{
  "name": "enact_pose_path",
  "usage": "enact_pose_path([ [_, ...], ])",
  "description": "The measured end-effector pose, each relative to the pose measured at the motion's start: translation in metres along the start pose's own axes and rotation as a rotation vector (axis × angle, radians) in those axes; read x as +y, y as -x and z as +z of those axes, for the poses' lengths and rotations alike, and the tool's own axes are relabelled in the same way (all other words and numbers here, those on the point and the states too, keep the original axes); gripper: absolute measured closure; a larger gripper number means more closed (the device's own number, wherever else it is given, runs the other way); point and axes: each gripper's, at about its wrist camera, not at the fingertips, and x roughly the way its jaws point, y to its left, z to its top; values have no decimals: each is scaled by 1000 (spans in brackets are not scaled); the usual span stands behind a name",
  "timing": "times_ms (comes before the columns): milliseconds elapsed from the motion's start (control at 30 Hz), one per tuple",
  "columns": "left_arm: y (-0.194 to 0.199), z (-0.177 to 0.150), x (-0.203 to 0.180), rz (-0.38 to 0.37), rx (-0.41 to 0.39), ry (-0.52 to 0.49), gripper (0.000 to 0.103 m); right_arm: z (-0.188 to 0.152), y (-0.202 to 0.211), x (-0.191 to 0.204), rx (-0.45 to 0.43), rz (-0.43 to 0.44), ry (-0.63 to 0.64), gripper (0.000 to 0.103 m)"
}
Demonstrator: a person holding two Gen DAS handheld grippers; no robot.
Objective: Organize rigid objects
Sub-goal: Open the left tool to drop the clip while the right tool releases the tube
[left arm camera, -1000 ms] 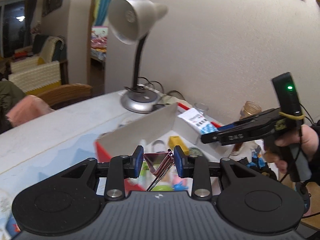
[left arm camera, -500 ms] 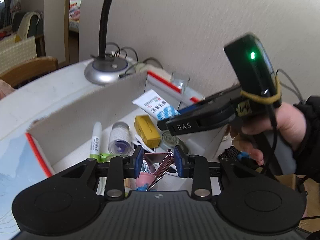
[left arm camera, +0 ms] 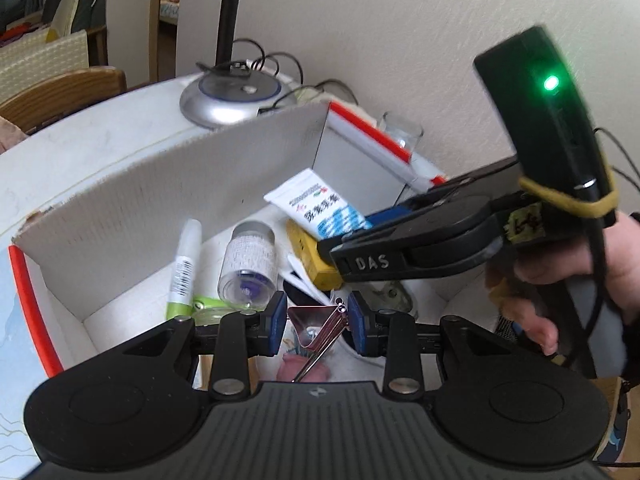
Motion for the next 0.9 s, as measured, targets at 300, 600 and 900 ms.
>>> enact_pose_path([
  [300,-4,4,6,28,29,26,70,0,1,0,6,-9,1,65],
  [600,4,-3,4,21,40,22,69,-6,12,0,3,4,-17,52],
  [900,36,-12,3,2,-34,28,52,-10,44,6,-52,60,-23,50],
])
